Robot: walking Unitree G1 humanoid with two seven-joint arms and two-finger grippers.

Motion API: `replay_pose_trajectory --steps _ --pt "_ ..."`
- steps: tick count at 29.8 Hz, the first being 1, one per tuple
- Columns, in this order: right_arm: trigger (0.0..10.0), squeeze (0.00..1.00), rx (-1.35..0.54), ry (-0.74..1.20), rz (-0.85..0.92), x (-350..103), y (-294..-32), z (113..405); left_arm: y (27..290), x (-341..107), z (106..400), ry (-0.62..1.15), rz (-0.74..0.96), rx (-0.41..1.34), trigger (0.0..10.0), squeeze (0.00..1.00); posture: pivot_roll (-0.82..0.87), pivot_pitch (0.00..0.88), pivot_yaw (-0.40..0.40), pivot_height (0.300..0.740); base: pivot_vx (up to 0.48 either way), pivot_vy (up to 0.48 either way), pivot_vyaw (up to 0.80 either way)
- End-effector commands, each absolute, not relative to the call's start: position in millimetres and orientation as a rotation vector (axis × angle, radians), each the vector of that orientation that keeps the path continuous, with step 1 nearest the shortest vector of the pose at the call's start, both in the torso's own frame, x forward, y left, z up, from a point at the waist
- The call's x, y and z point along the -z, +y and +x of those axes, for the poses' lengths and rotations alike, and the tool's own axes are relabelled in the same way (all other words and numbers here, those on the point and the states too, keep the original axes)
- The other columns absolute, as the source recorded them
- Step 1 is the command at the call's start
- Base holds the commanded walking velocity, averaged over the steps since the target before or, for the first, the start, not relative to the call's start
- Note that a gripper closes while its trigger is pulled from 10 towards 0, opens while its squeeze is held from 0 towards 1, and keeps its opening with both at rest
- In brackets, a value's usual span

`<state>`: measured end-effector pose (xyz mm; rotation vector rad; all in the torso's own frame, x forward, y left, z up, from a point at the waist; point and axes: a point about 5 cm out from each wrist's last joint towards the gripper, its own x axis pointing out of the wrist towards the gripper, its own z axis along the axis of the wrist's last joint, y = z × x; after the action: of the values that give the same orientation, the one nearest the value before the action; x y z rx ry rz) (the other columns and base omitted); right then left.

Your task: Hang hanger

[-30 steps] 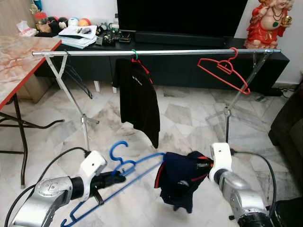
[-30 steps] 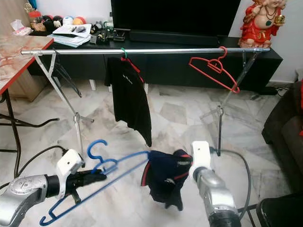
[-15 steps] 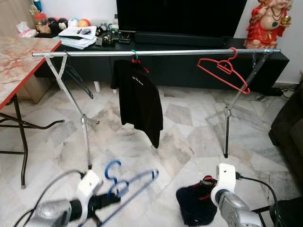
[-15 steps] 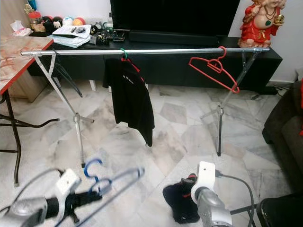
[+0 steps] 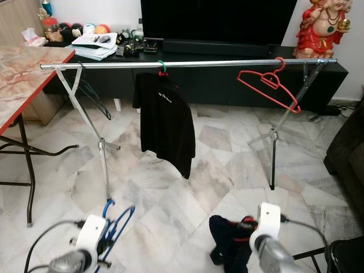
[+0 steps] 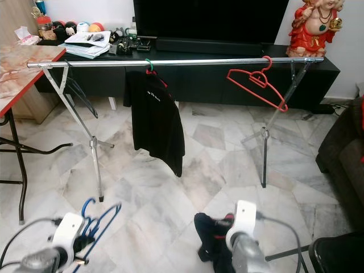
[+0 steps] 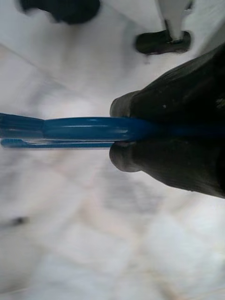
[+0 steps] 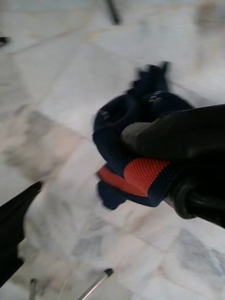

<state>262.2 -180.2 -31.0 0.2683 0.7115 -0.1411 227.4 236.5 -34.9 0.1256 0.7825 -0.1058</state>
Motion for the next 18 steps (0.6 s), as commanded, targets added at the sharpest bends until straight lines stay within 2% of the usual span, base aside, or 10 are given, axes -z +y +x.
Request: replay_pose_trajectory --steps 1,3,7,10,12,15,18 --pt "10.0 0.0 0.201 0.729 0.308 41.0 -185.4 249.6 241.8 47.8 211.2 0.839 0.122 0.049 10.0 0.0 0.0 0.091 -0.022 0.74 0.0 0.0 0.0" --pt "10.0 0.0 0.232 0.786 0.324 55.2 -186.5 230.8 243.0 61.2 193.1 0.9 0.099 -0.01 10.0 0.0 0.0 0.088 -0.022 0.74 0.0 0.0 0.0" --pt "10.0 0.0 0.224 0.833 0.29 64.2 -187.2 217.4 243.4 68.8 181.6 0.947 0.102 -0.037 10.0 0.0 0.0 0.082 -0.02 0.74 0.0 0.0 0.0" --pt "10.0 0.0 0.204 0.891 0.199 74.2 -192.3 199.8 243.4 76.3 169.8 0.989 0.078 -0.082 10.0 0.0 0.0 0.08 -0.017 0.74 0.0 0.0 0.0" --pt "10.0 0.0 0.131 0.932 0.036 79.8 -196.2 188.3 242.9 80.1 164.1 1.014 0.061 -0.109 10.0 0.0 0.0 0.085 -0.017 0.74 0.0 0.0 0.0" --pt "10.0 0.0 0.072 0.96 -0.067 84.5 -198.5 177.6 240.0 84.9 157.1 1.049 0.059 -0.122 10.0 0.0 0.0 0.086 -0.016 0.74 0.0 0.0 0.0" --pt "10.0 0.0 0.066 0.977 -0.082 86.9 -200.4 171.8 237.4 87.5 153.7 1.066 0.051 -0.131 10.0 0.0 0.0 0.087 -0.016 0.74 0.0 0.0 0.0"
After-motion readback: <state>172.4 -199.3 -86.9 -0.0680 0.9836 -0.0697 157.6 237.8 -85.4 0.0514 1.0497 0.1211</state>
